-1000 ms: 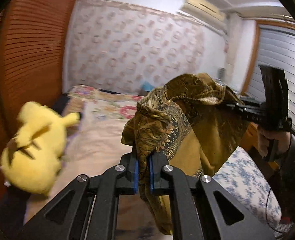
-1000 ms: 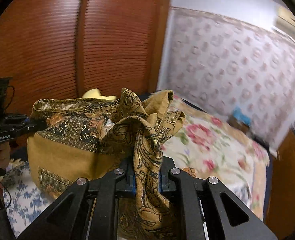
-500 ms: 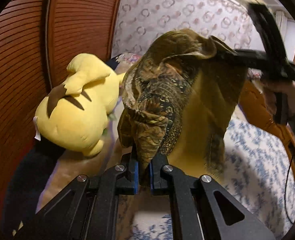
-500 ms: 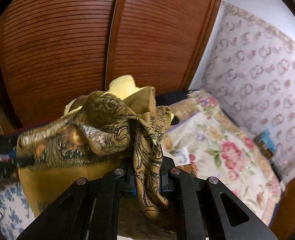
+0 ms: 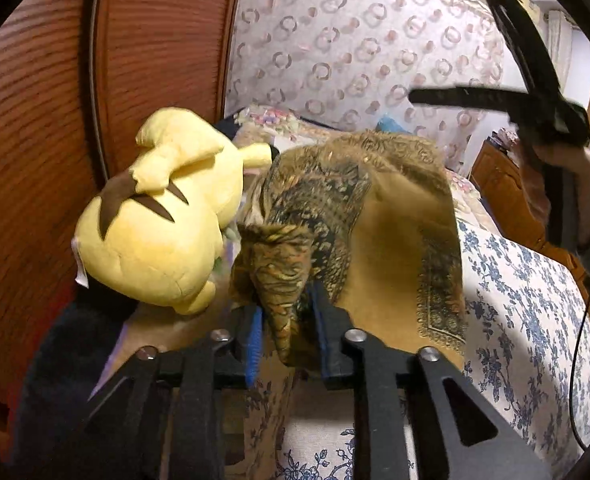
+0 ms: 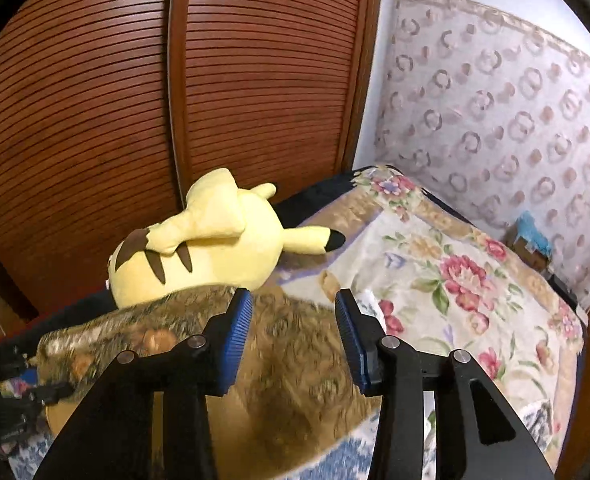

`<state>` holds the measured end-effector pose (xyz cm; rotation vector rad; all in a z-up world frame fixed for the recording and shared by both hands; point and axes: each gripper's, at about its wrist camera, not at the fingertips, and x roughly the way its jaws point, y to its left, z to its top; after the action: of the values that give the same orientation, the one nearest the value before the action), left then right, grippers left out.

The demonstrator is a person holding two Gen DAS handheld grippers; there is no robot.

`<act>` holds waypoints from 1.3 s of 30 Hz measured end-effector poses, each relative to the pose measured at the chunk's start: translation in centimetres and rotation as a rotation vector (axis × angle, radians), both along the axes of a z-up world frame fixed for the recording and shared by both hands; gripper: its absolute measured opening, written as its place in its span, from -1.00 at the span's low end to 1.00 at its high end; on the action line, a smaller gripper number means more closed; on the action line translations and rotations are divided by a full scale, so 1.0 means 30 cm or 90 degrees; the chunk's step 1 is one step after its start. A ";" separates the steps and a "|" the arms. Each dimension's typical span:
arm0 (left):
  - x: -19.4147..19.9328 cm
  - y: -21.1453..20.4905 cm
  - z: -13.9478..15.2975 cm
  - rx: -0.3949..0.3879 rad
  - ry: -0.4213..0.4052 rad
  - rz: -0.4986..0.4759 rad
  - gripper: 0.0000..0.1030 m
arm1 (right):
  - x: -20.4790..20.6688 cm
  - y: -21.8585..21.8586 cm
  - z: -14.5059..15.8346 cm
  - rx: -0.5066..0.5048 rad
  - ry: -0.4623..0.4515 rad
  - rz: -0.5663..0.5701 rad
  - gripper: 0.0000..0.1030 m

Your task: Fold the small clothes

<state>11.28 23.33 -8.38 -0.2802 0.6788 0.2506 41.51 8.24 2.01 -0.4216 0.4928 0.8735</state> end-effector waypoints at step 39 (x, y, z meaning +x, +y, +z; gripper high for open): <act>-0.140 -0.745 0.395 0.110 -0.154 -0.219 0.55 | -1.159 -0.886 0.080 0.202 -0.080 -0.345 0.48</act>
<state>7.09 0.99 3.46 -0.0246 0.4518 -0.0550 6.74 -18.33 4.40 -0.0399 0.3201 0.3855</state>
